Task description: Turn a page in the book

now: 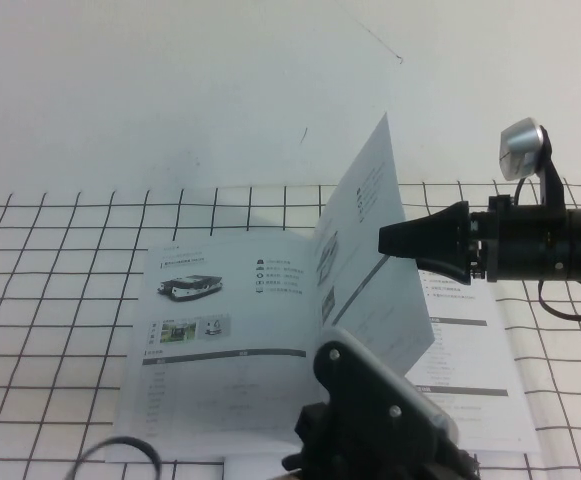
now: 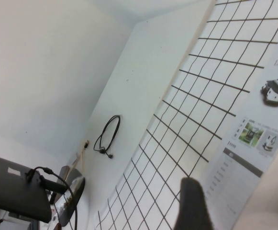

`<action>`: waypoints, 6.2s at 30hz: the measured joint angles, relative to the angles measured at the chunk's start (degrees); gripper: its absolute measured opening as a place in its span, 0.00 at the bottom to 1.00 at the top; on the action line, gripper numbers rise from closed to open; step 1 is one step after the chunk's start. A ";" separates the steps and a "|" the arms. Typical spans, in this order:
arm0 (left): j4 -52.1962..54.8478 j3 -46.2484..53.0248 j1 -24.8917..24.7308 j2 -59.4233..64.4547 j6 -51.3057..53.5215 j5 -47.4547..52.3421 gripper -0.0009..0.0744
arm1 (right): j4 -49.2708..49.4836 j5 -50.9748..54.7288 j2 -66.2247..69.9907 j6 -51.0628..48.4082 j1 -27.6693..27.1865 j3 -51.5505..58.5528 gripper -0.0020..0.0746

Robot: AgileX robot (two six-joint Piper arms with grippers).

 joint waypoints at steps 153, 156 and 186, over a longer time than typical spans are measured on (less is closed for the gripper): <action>68.93 16.55 35.15 -34.73 -61.15 9.36 0.01 | -115.01 -22.51 -108.21 83.38 12.75 34.68 0.03; 69.03 16.55 35.15 -34.73 -61.15 9.36 0.01 | -115.01 -22.51 -108.21 83.38 12.75 34.68 0.03; 67.20 33.14 61.85 -67.28 -59.20 13.52 0.01 | -115.01 -22.91 -108.23 83.38 12.75 34.81 0.03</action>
